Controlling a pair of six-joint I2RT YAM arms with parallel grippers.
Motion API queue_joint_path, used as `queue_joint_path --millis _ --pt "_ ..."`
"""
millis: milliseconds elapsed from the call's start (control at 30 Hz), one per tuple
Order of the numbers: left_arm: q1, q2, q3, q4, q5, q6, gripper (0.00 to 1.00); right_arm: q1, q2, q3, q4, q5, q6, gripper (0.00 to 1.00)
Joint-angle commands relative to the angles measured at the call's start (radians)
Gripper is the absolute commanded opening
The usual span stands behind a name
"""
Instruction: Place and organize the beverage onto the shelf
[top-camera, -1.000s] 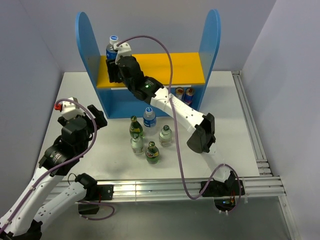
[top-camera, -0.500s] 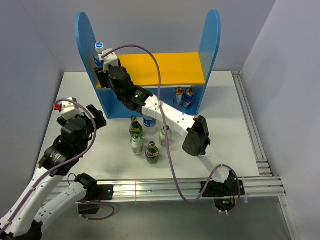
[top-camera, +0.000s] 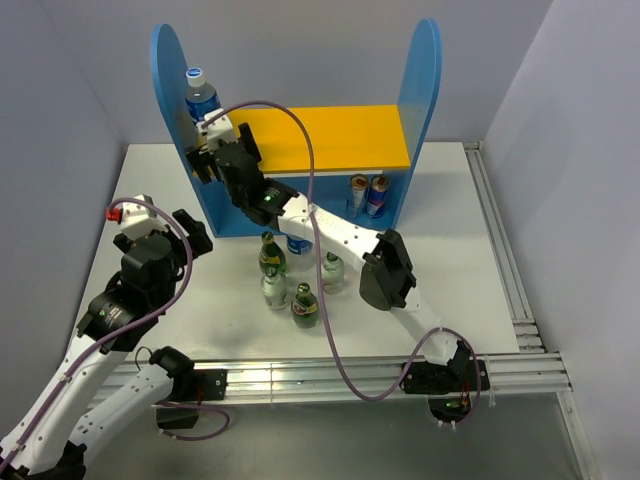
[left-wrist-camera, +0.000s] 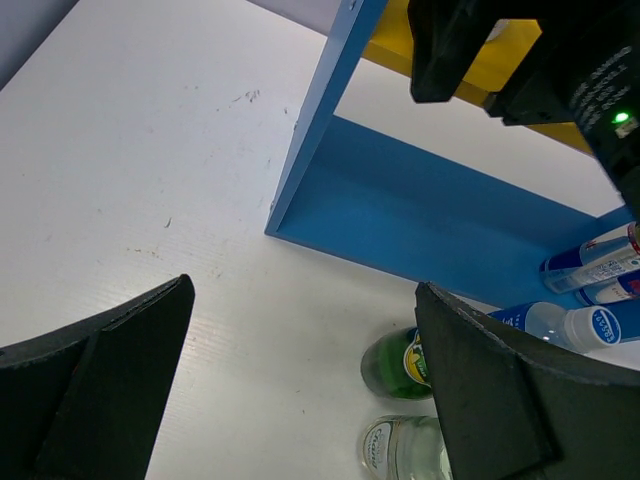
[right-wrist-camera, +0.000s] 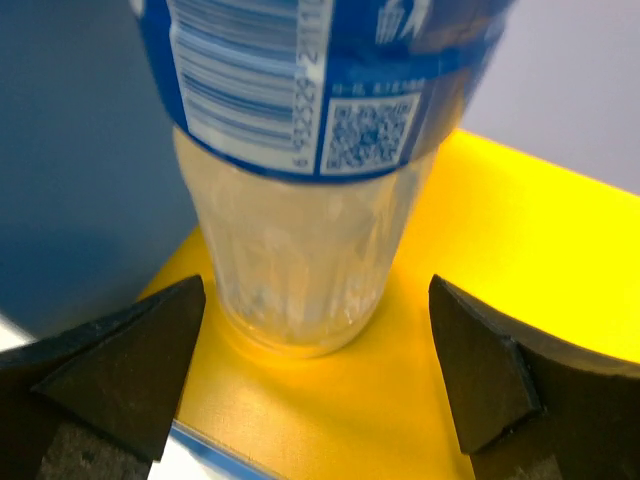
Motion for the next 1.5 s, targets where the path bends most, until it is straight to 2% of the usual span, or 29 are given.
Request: queue_joint_path --millis 0,300,433,733,867,967,1067,1100,1133,1300,1467 --pt "0.005 -0.008 -0.001 0.033 0.014 -0.003 0.99 -0.012 0.003 -0.013 0.022 0.032 -0.009 1.0" --pt "0.014 -0.008 -0.003 0.036 0.017 -0.001 0.99 -0.009 -0.121 -0.185 0.05 0.055 0.055 1.0" --pt "0.018 -0.003 -0.001 0.036 0.015 -0.001 0.99 0.003 -0.227 -0.362 0.091 0.073 0.074 1.0" --pt "0.031 0.017 -0.003 0.044 0.023 0.005 0.99 0.046 -0.459 -0.631 0.145 0.133 0.098 1.0" --pt "0.032 0.063 -0.024 0.108 0.185 0.046 0.99 0.075 -0.609 -0.792 0.122 0.172 0.167 1.0" --pt "0.025 0.148 -0.006 0.085 0.193 0.019 0.99 0.106 -0.764 -0.903 0.116 0.19 0.205 1.0" --pt "-0.037 0.199 0.009 0.065 0.149 -0.02 0.99 0.141 -0.939 -1.047 0.087 0.213 0.259 1.0" --pt "-0.09 0.203 0.009 0.067 0.137 -0.029 0.99 0.15 -0.982 -1.108 0.073 0.215 0.296 1.0" --pt "-0.119 0.204 0.002 0.067 0.118 -0.038 0.99 0.159 -1.067 -1.14 0.063 0.216 0.307 1.0" --pt "-0.267 0.224 -0.003 0.016 -0.037 -0.113 0.99 0.222 -1.272 -1.28 -0.042 0.28 0.354 1.0" --pt "-0.307 0.226 -0.05 0.027 -0.077 -0.184 0.99 0.239 -1.445 -1.354 -0.153 0.311 0.396 1.0"
